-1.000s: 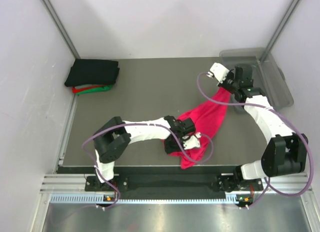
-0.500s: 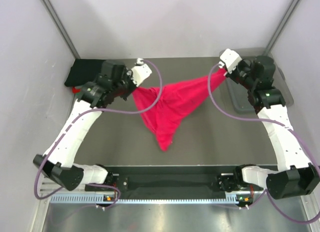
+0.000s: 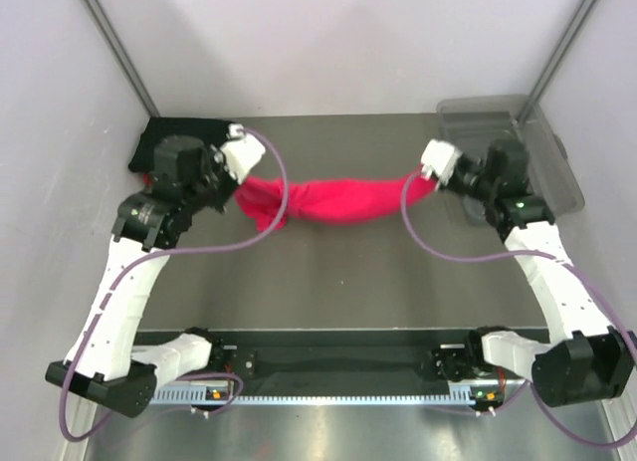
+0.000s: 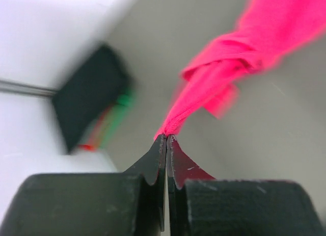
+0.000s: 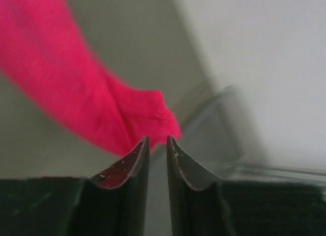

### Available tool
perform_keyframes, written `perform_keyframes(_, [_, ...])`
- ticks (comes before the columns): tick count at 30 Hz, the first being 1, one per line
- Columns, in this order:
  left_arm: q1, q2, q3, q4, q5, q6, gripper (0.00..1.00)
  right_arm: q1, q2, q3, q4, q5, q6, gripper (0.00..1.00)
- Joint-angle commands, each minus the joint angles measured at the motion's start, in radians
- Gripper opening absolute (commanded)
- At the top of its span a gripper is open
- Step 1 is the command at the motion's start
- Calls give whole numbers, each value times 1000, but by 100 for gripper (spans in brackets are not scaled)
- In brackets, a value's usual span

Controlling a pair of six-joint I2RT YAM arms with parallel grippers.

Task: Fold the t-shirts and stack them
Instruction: Flatten the tshirt out

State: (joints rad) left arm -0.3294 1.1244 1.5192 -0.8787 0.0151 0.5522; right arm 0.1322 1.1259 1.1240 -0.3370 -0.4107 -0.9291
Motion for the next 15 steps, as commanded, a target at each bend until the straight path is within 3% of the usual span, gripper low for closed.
perform_keyframes(1, [1, 0, -123, -130, 242, 5, 0, -13, 2, -134, -304, -65, -252, 22])
perform_keyframes(4, [1, 2, -203, -192, 319, 8, 0, -3, 38, -162, -491, -66, -385, 27])
perform_keyframes(6, [-2, 18, -252, -209, 339, 23, 0, -2, 89, -121, -589, -89, -386, 29])
perform_keyframes(10, [-3, 55, -319, -198, 376, 12, 0, 0, 213, 22, -576, -218, -217, 35])
perform_keyframes(15, [-2, 37, -413, -126, 419, -54, 0, 81, 490, 256, -499, -273, -41, 34])
